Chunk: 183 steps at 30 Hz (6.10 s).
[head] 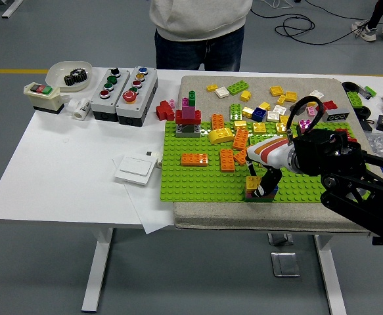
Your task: Pick up the brick,pile it on top of brick,press brick,pick up the brick,pile it on top of brick,press brick
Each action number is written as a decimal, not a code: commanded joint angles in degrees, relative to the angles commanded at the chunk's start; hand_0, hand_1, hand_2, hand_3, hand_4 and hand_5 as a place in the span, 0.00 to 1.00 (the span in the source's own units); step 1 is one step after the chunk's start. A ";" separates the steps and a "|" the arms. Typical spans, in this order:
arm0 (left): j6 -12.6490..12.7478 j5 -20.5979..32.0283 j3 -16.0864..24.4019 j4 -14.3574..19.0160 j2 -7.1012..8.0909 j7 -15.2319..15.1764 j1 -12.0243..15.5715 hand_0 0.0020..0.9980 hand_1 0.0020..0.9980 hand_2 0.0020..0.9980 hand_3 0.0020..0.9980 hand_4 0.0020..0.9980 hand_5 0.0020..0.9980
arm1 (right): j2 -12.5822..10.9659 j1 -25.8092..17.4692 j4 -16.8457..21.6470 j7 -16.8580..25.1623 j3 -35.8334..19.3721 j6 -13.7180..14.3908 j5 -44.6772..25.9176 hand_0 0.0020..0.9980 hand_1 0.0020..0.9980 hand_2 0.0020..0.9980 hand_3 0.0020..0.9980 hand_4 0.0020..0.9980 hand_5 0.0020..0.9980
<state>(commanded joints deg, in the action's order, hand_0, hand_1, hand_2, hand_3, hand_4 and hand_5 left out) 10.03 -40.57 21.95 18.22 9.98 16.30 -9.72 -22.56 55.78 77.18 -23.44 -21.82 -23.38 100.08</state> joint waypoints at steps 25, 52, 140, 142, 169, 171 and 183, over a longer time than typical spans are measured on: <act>-0.06 -0.16 0.05 0.05 -0.03 0.06 0.04 0.70 0.72 0.75 0.61 0.72 0.69 | 0.17 -0.03 -0.64 -0.29 -0.22 -0.26 -0.43 0.00 0.00 0.06 0.50 0.96 0.18; -0.20 -0.60 0.20 0.15 -0.06 0.11 0.19 0.70 0.73 0.75 0.61 0.72 0.69 | 0.14 -0.28 -1.00 -0.26 -0.70 -0.69 0.23 0.00 0.00 0.07 0.52 0.96 0.17; 0.16 0.09 -0.35 0.00 -0.47 -0.20 0.09 0.70 0.75 0.74 0.61 0.72 0.68 | -6.51 -9.48 7.35 6.29 -18.49 8.35 0.06 0.44 0.32 0.41 0.86 1.00 0.56; 0.14 -0.03 -0.27 -0.02 -0.49 -0.17 0.13 0.70 0.75 0.74 0.61 0.72 0.68 | -6.77 -10.82 7.02 7.29 -20.21 12.47 -2.75 0.44 0.32 0.41 0.86 1.00 0.56; 0.00 0.03 -0.55 -0.13 -0.95 -0.51 0.40 0.70 0.74 0.74 0.61 0.71 0.68 | -6.43 -22.54 -1.17 24.96 -32.01 39.70 -40.68 0.90 0.84 0.89 0.95 1.00 0.85; -0.01 0.16 -0.74 -0.14 -1.00 -0.64 0.20 0.70 0.74 0.74 0.61 0.71 0.68 | -6.43 -23.05 -1.73 26.42 -32.86 39.57 -40.93 0.90 0.84 0.89 0.95 1.00 0.85; 0.21 0.83 -1.15 -0.36 -1.31 -1.04 0.01 0.70 0.74 0.74 0.61 0.71 0.68 | -6.04 -25.05 -3.55 31.11 -35.20 38.16 -43.02 0.92 0.84 0.90 0.96 1.00 0.86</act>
<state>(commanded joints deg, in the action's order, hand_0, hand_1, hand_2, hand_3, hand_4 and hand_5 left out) 10.24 -39.73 20.80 17.86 8.67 15.26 -9.70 -28.60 30.73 73.63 7.67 -57.02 14.78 57.06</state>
